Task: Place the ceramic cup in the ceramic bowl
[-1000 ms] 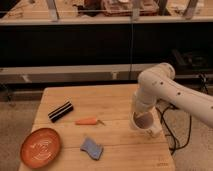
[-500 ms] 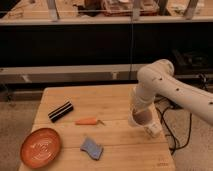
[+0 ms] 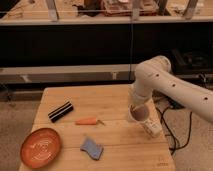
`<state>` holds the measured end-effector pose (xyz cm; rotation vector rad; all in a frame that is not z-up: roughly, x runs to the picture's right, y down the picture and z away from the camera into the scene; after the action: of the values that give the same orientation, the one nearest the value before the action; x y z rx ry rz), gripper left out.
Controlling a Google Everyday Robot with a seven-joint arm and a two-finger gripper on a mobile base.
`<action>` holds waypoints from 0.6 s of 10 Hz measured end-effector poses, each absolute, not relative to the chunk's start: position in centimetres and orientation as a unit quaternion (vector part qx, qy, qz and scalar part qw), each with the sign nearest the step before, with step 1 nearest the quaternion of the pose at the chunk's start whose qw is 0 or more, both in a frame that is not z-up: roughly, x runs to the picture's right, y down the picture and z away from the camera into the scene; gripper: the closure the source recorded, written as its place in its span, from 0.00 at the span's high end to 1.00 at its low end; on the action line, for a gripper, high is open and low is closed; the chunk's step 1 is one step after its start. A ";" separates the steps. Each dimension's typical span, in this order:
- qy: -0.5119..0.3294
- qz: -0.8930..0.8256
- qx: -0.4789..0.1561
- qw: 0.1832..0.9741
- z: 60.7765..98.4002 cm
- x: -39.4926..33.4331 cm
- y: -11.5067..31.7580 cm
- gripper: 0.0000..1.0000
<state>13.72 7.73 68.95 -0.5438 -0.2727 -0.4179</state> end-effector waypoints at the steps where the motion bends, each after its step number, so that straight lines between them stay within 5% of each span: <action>1: -0.135 -0.205 -0.264 0.933 69.0 13.7 7.5 0.09; 6: -0.144 -0.210 -0.265 0.930 69.8 12.2 7.0 0.09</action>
<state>12.18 6.95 69.79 -0.5423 -0.2955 -0.4293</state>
